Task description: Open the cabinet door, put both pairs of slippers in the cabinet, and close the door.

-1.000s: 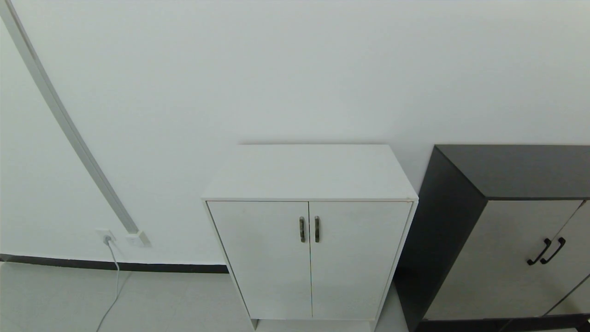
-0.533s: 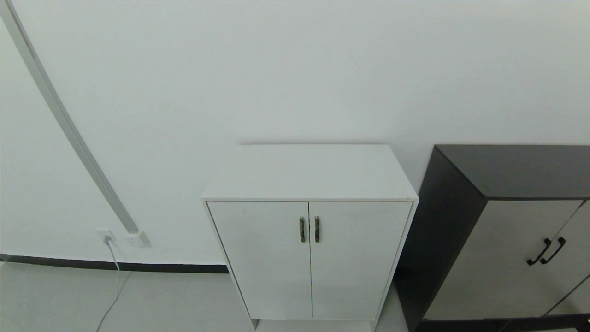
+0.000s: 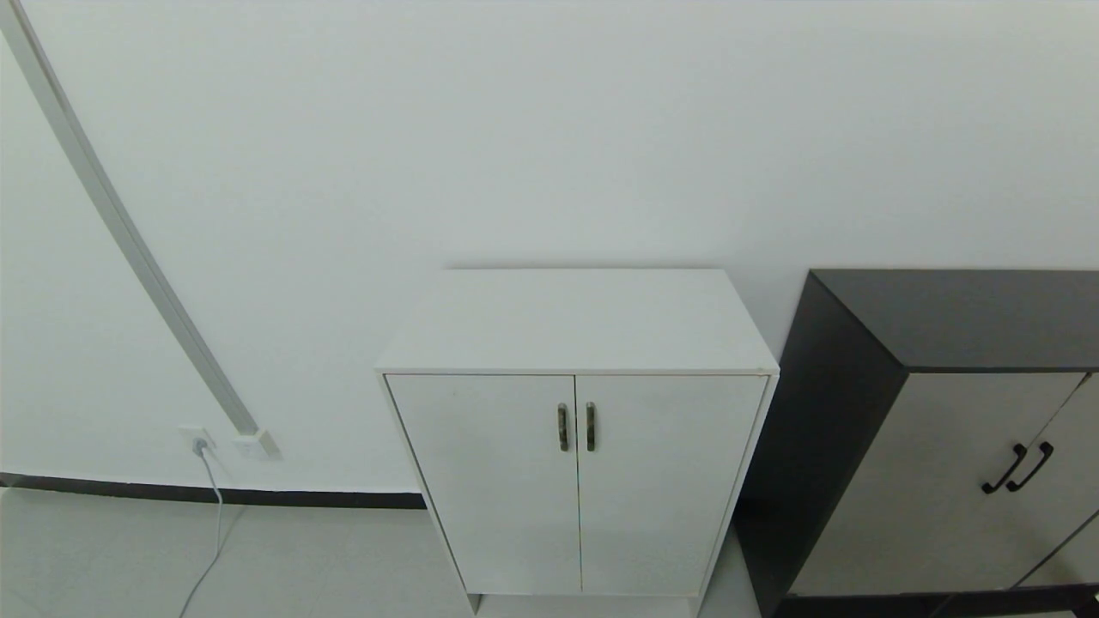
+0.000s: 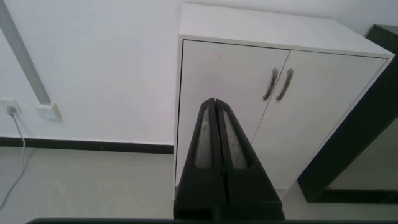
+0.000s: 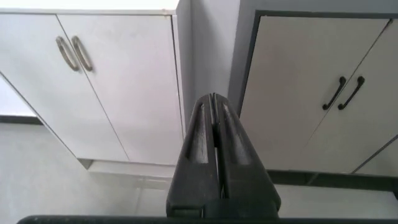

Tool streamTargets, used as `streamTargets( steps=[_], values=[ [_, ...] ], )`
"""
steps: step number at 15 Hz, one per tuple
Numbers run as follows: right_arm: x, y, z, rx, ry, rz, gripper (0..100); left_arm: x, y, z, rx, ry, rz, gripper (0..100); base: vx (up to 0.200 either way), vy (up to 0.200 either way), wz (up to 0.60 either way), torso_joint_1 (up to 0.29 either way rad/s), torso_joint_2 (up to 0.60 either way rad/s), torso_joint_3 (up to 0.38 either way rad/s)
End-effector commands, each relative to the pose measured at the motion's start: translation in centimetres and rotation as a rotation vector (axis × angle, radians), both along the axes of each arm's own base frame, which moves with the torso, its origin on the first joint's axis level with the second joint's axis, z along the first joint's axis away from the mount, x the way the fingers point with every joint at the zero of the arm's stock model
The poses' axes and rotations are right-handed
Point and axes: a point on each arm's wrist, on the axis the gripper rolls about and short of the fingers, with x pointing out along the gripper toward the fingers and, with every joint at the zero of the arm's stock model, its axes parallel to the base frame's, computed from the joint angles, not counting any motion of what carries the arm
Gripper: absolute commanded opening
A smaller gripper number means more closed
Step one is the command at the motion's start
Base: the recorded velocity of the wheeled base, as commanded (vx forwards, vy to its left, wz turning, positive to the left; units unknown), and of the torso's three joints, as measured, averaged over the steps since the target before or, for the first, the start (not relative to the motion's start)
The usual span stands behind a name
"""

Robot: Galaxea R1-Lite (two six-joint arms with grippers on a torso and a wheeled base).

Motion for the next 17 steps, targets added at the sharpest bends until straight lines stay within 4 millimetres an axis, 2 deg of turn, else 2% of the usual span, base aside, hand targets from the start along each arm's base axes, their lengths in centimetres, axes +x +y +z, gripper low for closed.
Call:
streamTargets(
  steps=[1, 2, 4, 7, 17],
  values=[
    [-0.12, 0.00, -0.02, -0.001, -0.016, 0.013, 0, 0.01, 0.00, 0.00, 0.000, 0.002, 0.000, 0, 0.000, 0.000, 0.00, 0.000, 0.00, 0.000],
    [-0.47, -0.07, -0.12, -0.009, -0.058, 0.099, 0, 0.01, 0.00, 0.00, 0.000, 0.002, 0.000, 0, 0.000, 0.000, 0.00, 0.000, 0.00, 0.000],
    [-0.50, -0.03, -0.13, -0.020, -0.064, 0.097, 0, 0.01, 0.00, 0.00, -0.001, 0.002, 0.000, 0, 0.000, 0.000, 0.00, 0.000, 0.00, 0.000],
    [-0.67, -0.28, -0.09, 0.051, -0.094, -0.031, 0, 0.01, 0.00, 0.00, -0.003, 0.002, 0.002, 0, 0.000, 0.000, 0.00, 0.000, 0.00, 0.000],
    [-0.67, -0.28, -0.09, 0.046, -0.094, -0.032, 0, 0.01, 0.00, 0.01, 0.005, 0.000, 0.002, 0, 0.000, 0.000, 0.00, 0.000, 0.00, 0.000]
  ],
)
